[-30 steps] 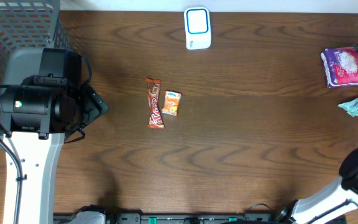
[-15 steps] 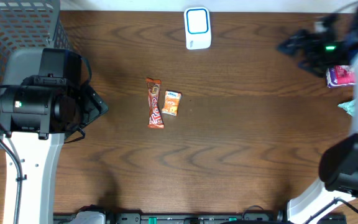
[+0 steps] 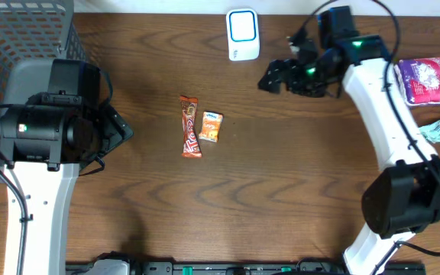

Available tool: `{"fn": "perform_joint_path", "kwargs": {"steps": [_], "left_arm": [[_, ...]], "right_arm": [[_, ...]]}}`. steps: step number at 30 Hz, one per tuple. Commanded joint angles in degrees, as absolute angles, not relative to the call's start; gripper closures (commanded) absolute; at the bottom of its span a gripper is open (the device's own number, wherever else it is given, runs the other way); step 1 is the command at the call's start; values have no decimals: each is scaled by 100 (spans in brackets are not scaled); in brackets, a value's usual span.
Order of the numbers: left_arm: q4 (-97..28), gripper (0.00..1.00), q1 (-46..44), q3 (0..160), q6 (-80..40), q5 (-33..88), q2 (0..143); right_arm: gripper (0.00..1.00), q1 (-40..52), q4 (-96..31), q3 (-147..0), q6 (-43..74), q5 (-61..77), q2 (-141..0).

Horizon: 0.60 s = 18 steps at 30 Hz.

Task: Scan the item barcode
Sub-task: 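Move the right gripper back over the Kleenex pack and TOP bar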

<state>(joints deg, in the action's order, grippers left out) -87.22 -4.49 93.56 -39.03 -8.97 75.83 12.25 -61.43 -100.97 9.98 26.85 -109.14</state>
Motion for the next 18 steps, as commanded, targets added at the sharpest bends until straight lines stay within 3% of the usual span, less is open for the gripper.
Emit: {"fn": "perform_joint_path", "kwargs": {"steps": [1,18], "left_arm": [[-8759,1,-419,9356,-3955,-969,7522],[-8759,1,-419,9356,-3955,-969,7522]], "right_arm": [[1,1575,-6123,-10060,915,2215,-10912],[1,2547,-5290,-9697,934,2043,-10960]]}}
